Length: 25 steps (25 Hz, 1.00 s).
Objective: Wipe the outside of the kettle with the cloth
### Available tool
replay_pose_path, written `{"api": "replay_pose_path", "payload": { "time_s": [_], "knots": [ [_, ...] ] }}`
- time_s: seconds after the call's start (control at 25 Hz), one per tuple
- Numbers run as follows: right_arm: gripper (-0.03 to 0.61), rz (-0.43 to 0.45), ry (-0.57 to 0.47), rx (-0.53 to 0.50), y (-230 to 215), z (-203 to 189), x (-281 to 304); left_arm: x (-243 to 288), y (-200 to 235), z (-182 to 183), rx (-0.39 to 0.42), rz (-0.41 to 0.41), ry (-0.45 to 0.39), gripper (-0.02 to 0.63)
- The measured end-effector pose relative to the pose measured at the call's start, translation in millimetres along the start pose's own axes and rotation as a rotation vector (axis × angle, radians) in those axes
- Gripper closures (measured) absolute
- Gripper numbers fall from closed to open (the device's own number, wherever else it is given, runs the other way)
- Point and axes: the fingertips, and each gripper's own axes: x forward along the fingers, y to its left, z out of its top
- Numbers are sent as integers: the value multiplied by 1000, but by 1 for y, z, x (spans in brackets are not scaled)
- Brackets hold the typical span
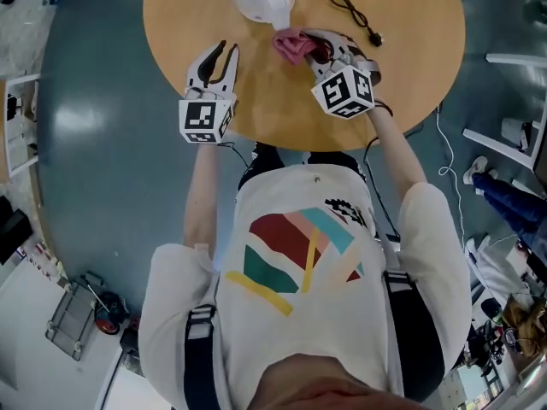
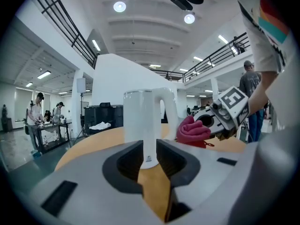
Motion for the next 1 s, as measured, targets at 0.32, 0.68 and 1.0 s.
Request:
{"api": "replay_pose_path", "payload": {
  "time_s": [0.32, 0.68, 1.0],
  "knots": [
    [531, 195, -163, 292, -91, 19, -26, 23, -49, 36, 15, -59, -74, 485],
    [532, 526, -117, 166, -73, 38, 11, 47, -74, 37, 68, -108, -43, 485],
    [531, 658, -93, 186, -66, 54, 20, 58, -72, 45, 75, -183, -52, 485]
  ]
}}
